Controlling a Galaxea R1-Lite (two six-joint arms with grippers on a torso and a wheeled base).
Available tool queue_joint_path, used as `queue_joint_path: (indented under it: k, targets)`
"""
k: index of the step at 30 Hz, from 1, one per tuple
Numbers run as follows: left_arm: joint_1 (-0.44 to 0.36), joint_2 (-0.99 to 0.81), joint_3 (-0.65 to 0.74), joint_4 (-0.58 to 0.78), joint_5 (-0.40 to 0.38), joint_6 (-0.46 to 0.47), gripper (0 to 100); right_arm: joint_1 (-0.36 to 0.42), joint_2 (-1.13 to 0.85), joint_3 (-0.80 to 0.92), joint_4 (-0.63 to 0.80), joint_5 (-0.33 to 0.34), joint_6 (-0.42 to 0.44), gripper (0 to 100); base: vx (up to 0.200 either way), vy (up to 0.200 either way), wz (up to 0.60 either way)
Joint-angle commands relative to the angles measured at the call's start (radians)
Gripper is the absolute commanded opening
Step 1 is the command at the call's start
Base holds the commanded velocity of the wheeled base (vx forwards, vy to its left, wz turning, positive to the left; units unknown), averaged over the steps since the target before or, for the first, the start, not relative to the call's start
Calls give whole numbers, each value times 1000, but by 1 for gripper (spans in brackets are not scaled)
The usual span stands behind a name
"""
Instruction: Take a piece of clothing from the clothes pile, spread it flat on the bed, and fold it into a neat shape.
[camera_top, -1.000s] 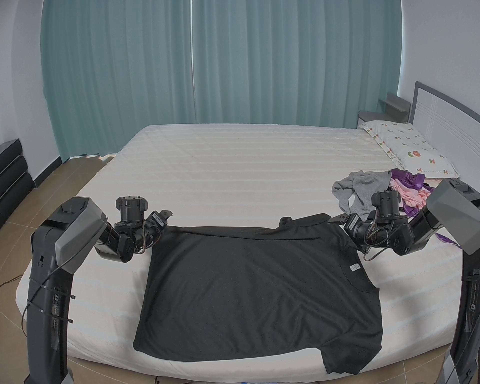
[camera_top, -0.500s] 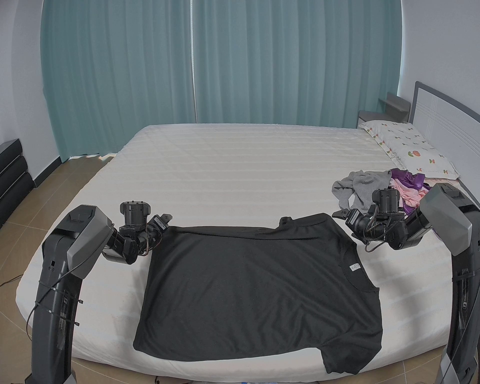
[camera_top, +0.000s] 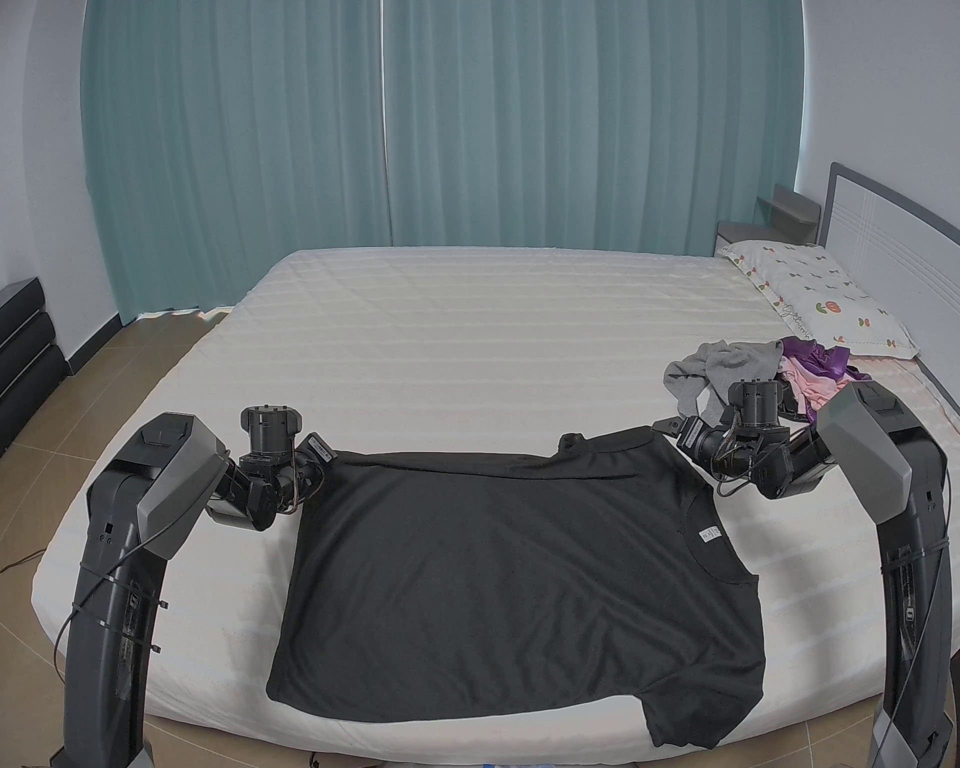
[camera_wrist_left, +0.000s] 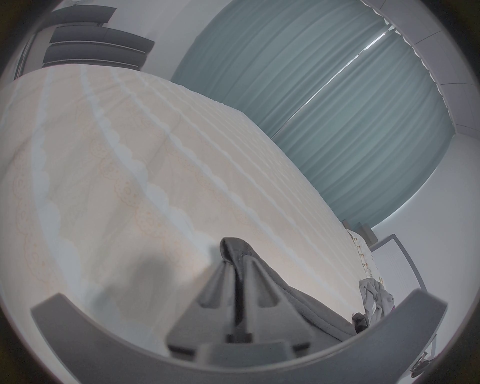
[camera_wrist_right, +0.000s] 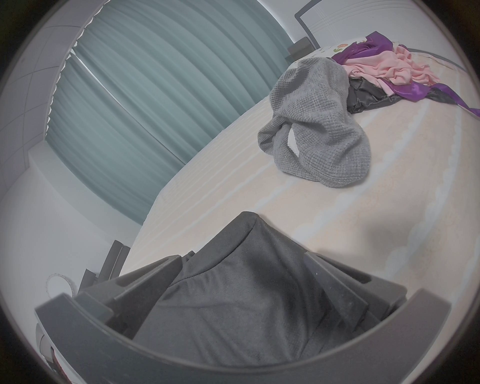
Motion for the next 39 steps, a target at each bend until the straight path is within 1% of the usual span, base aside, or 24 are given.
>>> queue_joint_path:
  k: [1, 7, 13, 16, 18, 22, 24, 30, 31, 39]
  targets:
    - [1, -1, 1, -3, 3, -1, 0, 1, 50, -45, -1, 1, 0, 100, 0, 0, 0]
    - [1, -2, 1, -3, 35, 0, 0, 2, 103, -105, -1, -3, 0, 100, 0, 0, 0]
    - [-1, -5, 0, -3, 40, 0, 0, 8, 139, -157, -1, -9, -1, 100, 0, 0, 0]
    - [-1, -11, 0, -1, 40, 0, 0, 10, 153, -184, 2, -24, -3, 100, 0, 0, 0]
    - [-2, -11, 1, -1, 40, 0, 0, 14, 162, -220, 53, -36, -15, 100, 0, 0, 0]
    - [-2, -11, 4, -1, 40, 0, 0, 13, 192, -298, 82, -82, -26, 100, 0, 0, 0]
    - [-2, -11, 6, -1, 40, 0, 0, 13, 207, -322, 83, -90, -31, 100, 0, 0, 0]
    - [-1, -13, 9, 0, 40, 0, 0, 16, 233, -324, 83, -92, -46, 100, 0, 0, 0]
    - [-1, -13, 7, 0, 40, 0, 0, 16, 233, -324, 83, -92, -50, 0, 0, 0, 0]
    - [-1, -13, 0, 0, 40, 3, 0, 7, 221, -326, 51, -92, -43, 0, 0, 0, 0]
